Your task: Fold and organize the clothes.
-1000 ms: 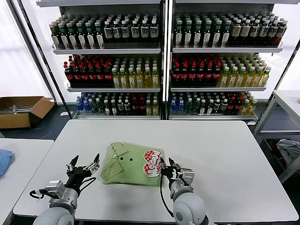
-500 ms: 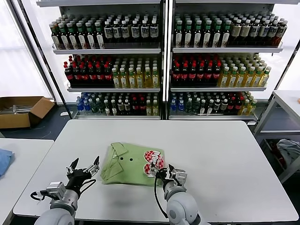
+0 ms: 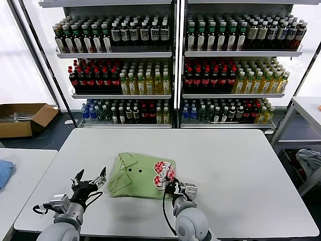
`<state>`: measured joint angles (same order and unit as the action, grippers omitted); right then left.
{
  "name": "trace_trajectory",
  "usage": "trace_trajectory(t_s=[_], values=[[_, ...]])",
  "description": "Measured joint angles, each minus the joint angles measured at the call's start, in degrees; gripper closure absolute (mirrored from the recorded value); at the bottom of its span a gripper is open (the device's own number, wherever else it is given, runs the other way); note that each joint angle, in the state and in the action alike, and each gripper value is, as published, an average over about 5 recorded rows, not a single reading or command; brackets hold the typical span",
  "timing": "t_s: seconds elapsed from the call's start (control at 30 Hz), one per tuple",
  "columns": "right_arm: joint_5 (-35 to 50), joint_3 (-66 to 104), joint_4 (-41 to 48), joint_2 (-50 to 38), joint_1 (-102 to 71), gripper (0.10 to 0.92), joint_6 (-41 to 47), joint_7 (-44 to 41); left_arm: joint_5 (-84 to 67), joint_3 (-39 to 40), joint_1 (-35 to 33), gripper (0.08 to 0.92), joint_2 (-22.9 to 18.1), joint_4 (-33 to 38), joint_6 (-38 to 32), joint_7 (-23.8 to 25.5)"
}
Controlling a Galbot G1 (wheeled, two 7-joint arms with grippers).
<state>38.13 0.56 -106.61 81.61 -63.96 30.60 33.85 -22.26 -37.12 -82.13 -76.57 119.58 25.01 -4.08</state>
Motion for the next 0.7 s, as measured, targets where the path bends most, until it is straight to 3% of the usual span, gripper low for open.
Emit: trace_trajectory(t_s=[0.27,0.7], values=[[-0.2,-0.37,0.49,-0.07,0.36,0.877,0.07,-0.09,-0.54,-0.26,0.25,0.177,0.03,0.22,0.05,0.04],[-1.33,1.72,-2.5,-6.03,-0.67,0.898,0.84,-1.04,-1.06,-0.4,1.08,0.177,-0.99,0.98,0.03,-0.05]])
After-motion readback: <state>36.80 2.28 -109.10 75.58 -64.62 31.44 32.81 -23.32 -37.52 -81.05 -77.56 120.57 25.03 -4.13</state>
